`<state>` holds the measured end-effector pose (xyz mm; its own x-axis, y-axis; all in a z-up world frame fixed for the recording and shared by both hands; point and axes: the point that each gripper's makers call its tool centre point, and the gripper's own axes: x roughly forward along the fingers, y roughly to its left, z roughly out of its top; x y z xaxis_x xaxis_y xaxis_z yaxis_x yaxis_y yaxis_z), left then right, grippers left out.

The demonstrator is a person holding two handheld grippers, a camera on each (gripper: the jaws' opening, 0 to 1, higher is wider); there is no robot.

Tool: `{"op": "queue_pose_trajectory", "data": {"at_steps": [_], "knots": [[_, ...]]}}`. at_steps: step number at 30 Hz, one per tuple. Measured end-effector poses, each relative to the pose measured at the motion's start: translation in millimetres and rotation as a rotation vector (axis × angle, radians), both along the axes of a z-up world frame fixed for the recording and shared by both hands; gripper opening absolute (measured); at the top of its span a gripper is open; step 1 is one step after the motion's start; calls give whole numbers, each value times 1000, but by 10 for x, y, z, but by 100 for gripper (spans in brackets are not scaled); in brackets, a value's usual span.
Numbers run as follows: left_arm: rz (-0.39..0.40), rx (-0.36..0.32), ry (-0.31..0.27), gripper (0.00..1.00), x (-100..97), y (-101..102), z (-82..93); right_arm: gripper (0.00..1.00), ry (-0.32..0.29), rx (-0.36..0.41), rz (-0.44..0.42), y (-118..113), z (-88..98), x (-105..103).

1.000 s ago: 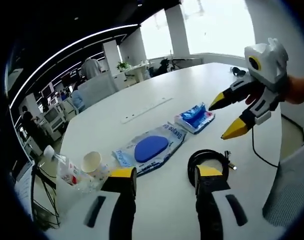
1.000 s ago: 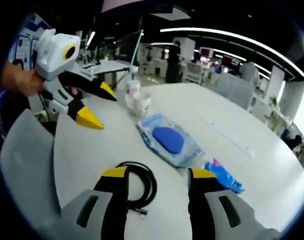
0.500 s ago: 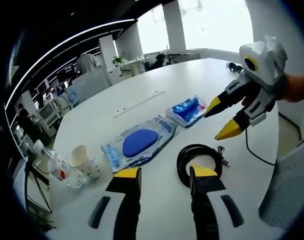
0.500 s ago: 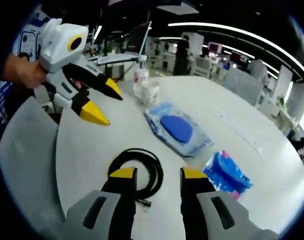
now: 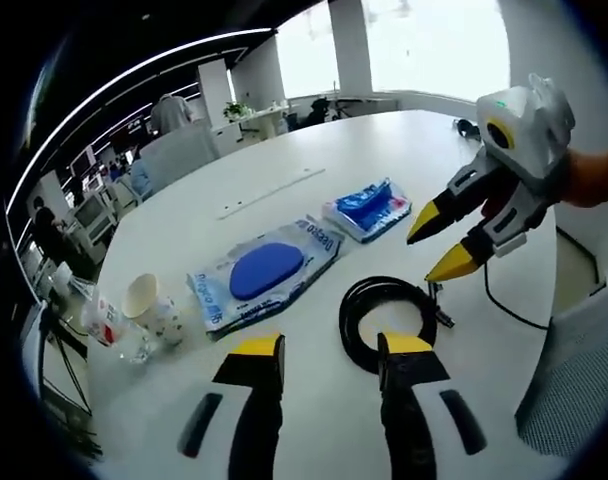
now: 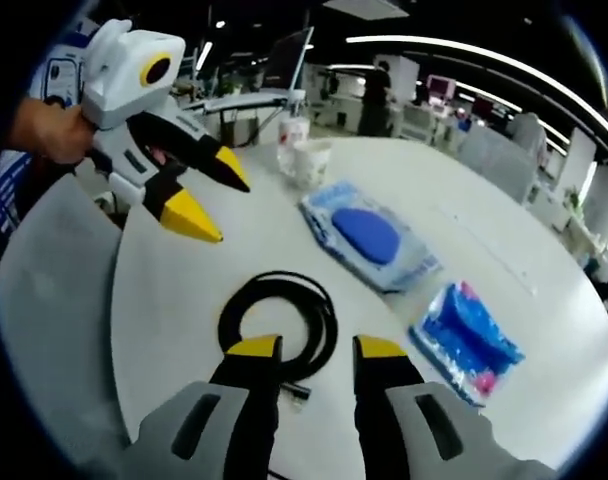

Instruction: Arrange the tabletop items into an orderly group along one side of the table until the central work area is clear of visible clutter.

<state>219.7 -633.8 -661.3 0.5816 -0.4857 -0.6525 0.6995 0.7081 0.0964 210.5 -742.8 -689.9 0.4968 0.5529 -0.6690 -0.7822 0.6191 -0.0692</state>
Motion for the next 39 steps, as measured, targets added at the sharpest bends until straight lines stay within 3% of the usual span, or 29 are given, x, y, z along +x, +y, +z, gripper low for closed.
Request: {"op": "queue_pose_trajectory", "data": {"at_steps": [39], "knots": [[25, -32, 124, 33, 16, -203, -457, 22, 134, 21, -56, 33, -390, 29]]}}
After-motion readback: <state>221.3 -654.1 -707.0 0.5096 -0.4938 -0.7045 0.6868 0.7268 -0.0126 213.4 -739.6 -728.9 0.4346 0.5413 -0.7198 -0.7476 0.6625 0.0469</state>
